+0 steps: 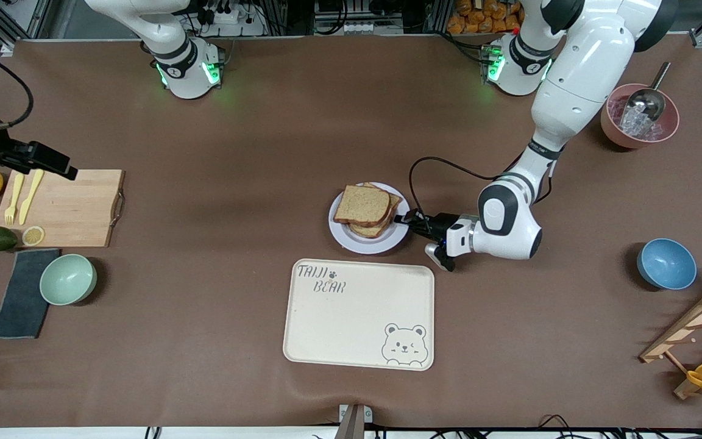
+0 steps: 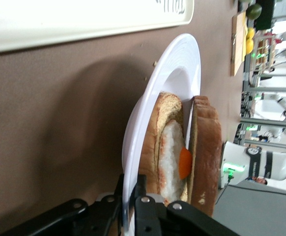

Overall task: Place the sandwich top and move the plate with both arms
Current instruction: 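Close the left gripper on the plate rim, then slide the plate onto the white bear tray with the left gripper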

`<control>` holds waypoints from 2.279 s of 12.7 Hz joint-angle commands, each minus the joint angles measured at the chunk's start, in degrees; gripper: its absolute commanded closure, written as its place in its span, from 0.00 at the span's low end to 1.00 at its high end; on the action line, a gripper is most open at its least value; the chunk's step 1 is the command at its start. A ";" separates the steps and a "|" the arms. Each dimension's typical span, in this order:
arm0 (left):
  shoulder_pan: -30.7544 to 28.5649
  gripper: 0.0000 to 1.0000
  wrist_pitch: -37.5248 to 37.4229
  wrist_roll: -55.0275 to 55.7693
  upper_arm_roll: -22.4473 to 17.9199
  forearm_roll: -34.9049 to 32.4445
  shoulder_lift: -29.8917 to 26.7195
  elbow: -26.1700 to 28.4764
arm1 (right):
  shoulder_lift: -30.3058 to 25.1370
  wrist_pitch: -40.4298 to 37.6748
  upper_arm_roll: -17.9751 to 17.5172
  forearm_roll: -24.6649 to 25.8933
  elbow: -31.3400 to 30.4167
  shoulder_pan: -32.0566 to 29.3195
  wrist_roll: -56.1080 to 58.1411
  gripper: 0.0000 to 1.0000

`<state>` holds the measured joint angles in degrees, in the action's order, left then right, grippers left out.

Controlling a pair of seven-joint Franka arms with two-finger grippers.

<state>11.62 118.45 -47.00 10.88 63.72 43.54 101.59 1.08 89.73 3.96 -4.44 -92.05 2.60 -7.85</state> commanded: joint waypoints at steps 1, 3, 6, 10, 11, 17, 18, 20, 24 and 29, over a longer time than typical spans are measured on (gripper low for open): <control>-0.99 1.00 -0.85 1.64 0.19 3.95 -0.83 -0.25 | -1.87 1.14 -0.71 1.63 -2.00 0.12 -1.21 0.00; -1.16 1.00 -0.94 5.58 0.19 5.70 -1.53 -0.42 | -1.79 1.32 -0.71 1.28 -2.00 0.30 -1.47 0.00; -3.88 1.00 -0.85 6.39 0.02 10.89 -1.97 -0.51 | -1.70 1.41 -0.80 1.10 -2.00 0.30 -1.38 0.00; -8.45 1.00 -0.41 6.48 -0.07 12.47 -1.97 -2.70 | -1.61 1.85 -1.23 1.02 -1.91 -0.14 -1.47 0.00; -9.07 1.00 -0.15 6.66 -0.16 13.09 -1.80 -3.49 | -1.70 1.76 -1.32 1.02 -1.91 -0.14 -1.47 0.00; -2.41 1.00 14.60 17.27 -0.34 18.80 0.04 -7.71 | -1.61 2.38 -2.55 2.50 -2.00 -0.32 -0.68 0.00; -1.44 1.00 16.18 18.08 -0.34 19.85 1.09 -8.85 | -1.61 2.38 -2.56 2.68 -2.00 -0.40 -0.59 0.00; 0.15 1.00 18.47 18.08 -0.34 23.62 2.85 -10.87 | -1.87 1.77 -2.56 2.69 -2.00 -1.02 -0.33 0.00; 2.00 1.00 20.86 17.73 -0.34 24.78 6.29 -14.66 | -2.40 1.94 -2.64 2.77 -1.82 -1.72 -0.24 0.00; 4.37 1.00 23.75 16.94 -0.60 24.43 10.51 -18.53 | -1.79 3.69 -2.56 2.77 -1.47 -1.19 -0.33 0.00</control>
<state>14.67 141.06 -29.45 10.72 86.67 52.42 86.01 0.10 92.67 2.09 -2.92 -92.55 1.83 -8.21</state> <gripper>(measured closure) 0.912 0.000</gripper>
